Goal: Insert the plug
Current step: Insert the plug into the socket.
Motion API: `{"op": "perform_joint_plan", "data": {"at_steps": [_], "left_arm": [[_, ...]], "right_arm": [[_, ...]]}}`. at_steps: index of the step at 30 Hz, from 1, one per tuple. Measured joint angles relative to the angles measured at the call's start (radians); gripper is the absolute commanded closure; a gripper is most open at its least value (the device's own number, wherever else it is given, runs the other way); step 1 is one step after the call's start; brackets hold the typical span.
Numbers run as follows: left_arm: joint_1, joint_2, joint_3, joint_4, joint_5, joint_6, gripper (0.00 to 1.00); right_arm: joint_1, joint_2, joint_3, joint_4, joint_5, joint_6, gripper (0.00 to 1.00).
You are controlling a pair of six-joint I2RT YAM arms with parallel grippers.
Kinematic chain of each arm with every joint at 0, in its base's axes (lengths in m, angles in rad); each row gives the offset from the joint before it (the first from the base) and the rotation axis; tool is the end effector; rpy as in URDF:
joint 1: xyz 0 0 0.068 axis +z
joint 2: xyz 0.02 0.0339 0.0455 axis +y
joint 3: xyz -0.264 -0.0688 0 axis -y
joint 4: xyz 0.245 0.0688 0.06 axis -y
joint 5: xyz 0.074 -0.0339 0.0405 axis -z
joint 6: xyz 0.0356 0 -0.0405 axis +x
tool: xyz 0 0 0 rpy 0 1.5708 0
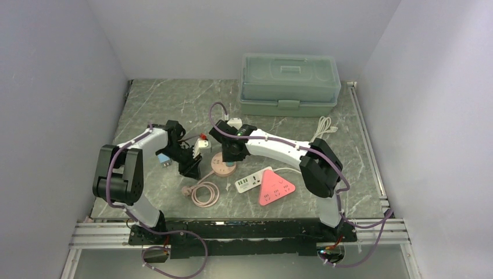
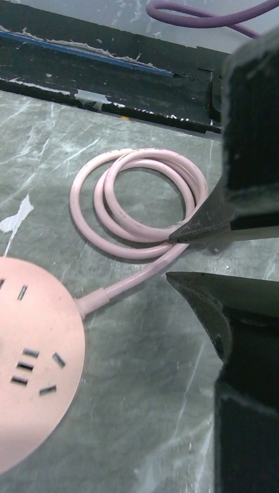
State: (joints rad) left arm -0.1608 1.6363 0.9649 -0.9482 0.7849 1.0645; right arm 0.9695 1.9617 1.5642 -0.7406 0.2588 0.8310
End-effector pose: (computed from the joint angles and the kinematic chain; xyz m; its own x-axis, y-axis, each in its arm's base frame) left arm 0.2542 -0.0667 0.1724 -0.4088 0.6931 -0.5937 0.9007 0.2015 -0.3850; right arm 0.2424 0.3372 0.2196 -0.8902 -0.0354 -0.4543 -0.1171 0.9812 0.1531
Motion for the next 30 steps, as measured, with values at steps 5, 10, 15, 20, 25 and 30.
{"op": "perform_joint_plan", "data": {"at_steps": [5,10,15,20,25,30], "left_arm": [[-0.011,-0.030,-0.057,0.001,-0.010,0.056,0.73],[-0.031,-0.035,-0.080,0.005,-0.029,0.084,0.75],[-0.040,-0.037,-0.082,0.012,-0.041,0.103,0.77],[-0.043,-0.047,-0.092,0.012,-0.048,0.126,0.80],[-0.066,-0.064,-0.111,0.013,-0.052,0.164,0.83],[-0.096,-0.089,-0.133,0.026,-0.057,0.182,0.85]], "right_arm": [[0.000,0.000,-0.001,-0.011,0.001,0.005,1.00],[0.000,0.000,-0.001,-0.012,0.002,0.007,1.00],[0.000,0.000,0.000,-0.014,0.002,0.007,1.00],[0.000,0.003,0.002,-0.016,0.002,0.007,1.00],[0.000,0.022,0.033,-0.044,0.002,0.000,1.00],[0.000,0.042,0.066,-0.078,0.004,-0.010,1.00]]}}
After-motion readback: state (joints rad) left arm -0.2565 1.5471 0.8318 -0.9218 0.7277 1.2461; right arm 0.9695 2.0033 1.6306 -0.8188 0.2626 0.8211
